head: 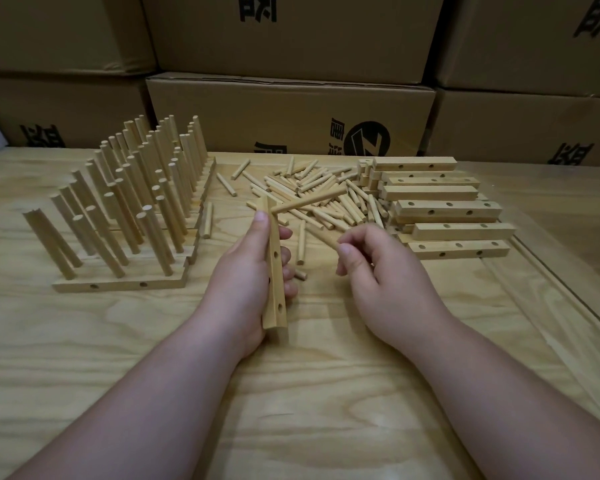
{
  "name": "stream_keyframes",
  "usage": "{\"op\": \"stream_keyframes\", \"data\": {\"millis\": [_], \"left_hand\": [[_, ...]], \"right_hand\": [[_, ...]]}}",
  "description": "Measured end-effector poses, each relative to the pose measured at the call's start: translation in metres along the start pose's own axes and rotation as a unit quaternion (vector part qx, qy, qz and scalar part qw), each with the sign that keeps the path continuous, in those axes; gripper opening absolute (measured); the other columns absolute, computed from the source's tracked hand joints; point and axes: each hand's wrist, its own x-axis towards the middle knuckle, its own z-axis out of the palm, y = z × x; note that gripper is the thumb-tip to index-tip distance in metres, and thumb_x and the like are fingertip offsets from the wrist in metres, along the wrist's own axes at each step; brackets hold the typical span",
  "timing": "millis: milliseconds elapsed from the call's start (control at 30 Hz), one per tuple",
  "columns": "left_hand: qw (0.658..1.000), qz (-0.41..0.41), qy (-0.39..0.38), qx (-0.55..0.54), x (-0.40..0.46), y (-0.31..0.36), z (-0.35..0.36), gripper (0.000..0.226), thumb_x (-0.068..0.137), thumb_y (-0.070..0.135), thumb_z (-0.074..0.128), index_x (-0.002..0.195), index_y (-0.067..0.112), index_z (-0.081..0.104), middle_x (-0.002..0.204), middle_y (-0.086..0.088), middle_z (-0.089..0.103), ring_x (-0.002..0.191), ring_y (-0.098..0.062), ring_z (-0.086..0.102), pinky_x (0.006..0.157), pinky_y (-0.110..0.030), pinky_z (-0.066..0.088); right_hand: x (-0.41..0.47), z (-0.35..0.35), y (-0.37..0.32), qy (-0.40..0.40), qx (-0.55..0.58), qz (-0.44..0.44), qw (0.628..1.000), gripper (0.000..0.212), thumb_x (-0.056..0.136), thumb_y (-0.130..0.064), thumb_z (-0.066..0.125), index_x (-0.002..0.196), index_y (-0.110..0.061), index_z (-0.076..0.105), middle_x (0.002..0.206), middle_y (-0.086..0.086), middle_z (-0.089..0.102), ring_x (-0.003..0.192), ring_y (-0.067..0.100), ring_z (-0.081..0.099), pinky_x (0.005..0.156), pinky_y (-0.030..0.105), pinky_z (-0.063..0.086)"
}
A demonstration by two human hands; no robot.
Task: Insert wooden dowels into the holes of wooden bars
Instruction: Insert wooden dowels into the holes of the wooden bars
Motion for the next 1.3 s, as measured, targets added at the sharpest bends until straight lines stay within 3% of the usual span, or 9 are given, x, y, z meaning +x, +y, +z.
{"op": "stream_keyframes", "data": {"millis": [100, 267, 433, 667, 867, 1033, 1200, 1300], "left_hand": [[1.000, 0.006, 0.005, 0.008, 0.001, -0.001, 0.000, 0.042, 0.101, 0.053, 0.052, 0.098, 0.014, 0.067, 0.060, 0.001, 0.048, 0.049, -0.011, 0.043, 0.041, -0.023, 0.038], [0.999, 0.015, 0.016, 0.033, 0.002, -0.002, -0.001, 0.043, 0.097, 0.057, 0.056, 0.094, 0.017, 0.072, 0.057, -0.002, 0.050, 0.046, -0.013, 0.047, 0.040, -0.024, 0.041], [0.996, 0.052, -0.011, 0.075, -0.001, -0.004, -0.001, 0.037, 0.096, 0.056, 0.058, 0.080, 0.028, 0.075, 0.060, 0.000, 0.054, 0.049, -0.010, 0.050, 0.042, -0.025, 0.041], [0.989, 0.078, -0.020, 0.125, -0.003, -0.006, 0.000, 0.033, 0.098, 0.049, 0.059, 0.077, 0.027, 0.071, 0.068, 0.001, 0.052, 0.055, -0.012, 0.048, 0.045, -0.026, 0.041], [0.983, 0.083, -0.047, 0.154, -0.005, -0.006, 0.000, 0.036, 0.101, 0.049, 0.053, 0.078, 0.026, 0.068, 0.075, -0.001, 0.050, 0.056, -0.012, 0.046, 0.047, -0.028, 0.039], [0.985, 0.081, -0.024, 0.150, -0.004, -0.007, 0.001, 0.036, 0.102, 0.049, 0.051, 0.075, 0.029, 0.063, 0.080, 0.000, 0.054, 0.054, -0.010, 0.047, 0.045, -0.024, 0.039], [0.983, 0.068, -0.054, 0.164, -0.006, -0.005, -0.001, 0.034, 0.100, 0.050, 0.050, 0.082, 0.024, 0.060, 0.080, -0.001, 0.053, 0.058, -0.013, 0.046, 0.046, -0.025, 0.038], [0.983, 0.073, -0.041, 0.165, -0.007, -0.005, 0.002, 0.032, 0.091, 0.057, 0.054, 0.073, 0.031, 0.061, 0.076, 0.003, 0.055, 0.057, -0.011, 0.046, 0.045, -0.024, 0.039]], "right_hand": [[-0.004, 0.002, -0.003, -0.036, 0.031, -0.048, 0.998, 0.007, 0.099, -0.026, 0.056, 0.098, -0.031, 0.061, 0.082, -0.020, 0.062, 0.076, 0.002, 0.060, 0.063, 0.011, 0.041], [-0.004, 0.003, -0.001, -0.027, 0.039, -0.076, 0.996, 0.007, 0.096, -0.024, 0.063, 0.096, -0.030, 0.067, 0.091, -0.021, 0.063, 0.083, 0.003, 0.061, 0.067, 0.011, 0.043], [-0.005, 0.003, -0.001, -0.008, 0.073, -0.088, 0.993, 0.008, 0.090, -0.022, 0.073, 0.093, -0.029, 0.075, 0.084, -0.010, 0.068, 0.075, 0.012, 0.064, 0.066, 0.030, 0.050], [-0.005, 0.001, -0.012, 0.010, -0.035, -0.155, 0.987, 0.007, 0.087, -0.023, 0.076, 0.094, -0.021, 0.079, 0.073, -0.010, 0.062, 0.073, 0.008, 0.058, 0.067, 0.024, 0.046], [-0.007, 0.000, -0.011, -0.023, 0.020, -0.094, 0.995, 0.008, 0.086, -0.016, 0.077, 0.092, -0.021, 0.079, 0.083, -0.018, 0.067, 0.087, -0.003, 0.062, 0.075, 0.005, 0.040], [-0.010, 0.006, -0.016, -0.013, 0.004, -0.073, 0.997, 0.008, 0.087, -0.022, 0.074, 0.089, -0.029, 0.077, 0.086, -0.016, 0.068, 0.087, 0.001, 0.063, 0.074, 0.014, 0.047], [-0.010, 0.001, -0.017, -0.044, 0.029, -0.060, 0.997, 0.011, 0.088, -0.019, 0.073, 0.090, -0.030, 0.077, 0.084, -0.019, 0.069, 0.085, -0.002, 0.064, 0.072, 0.010, 0.046], [-0.009, 0.002, -0.016, -0.050, 0.039, -0.055, 0.996, 0.011, 0.089, -0.018, 0.073, 0.091, -0.027, 0.077, 0.086, -0.016, 0.071, 0.085, -0.001, 0.064, 0.074, 0.014, 0.048]]}}
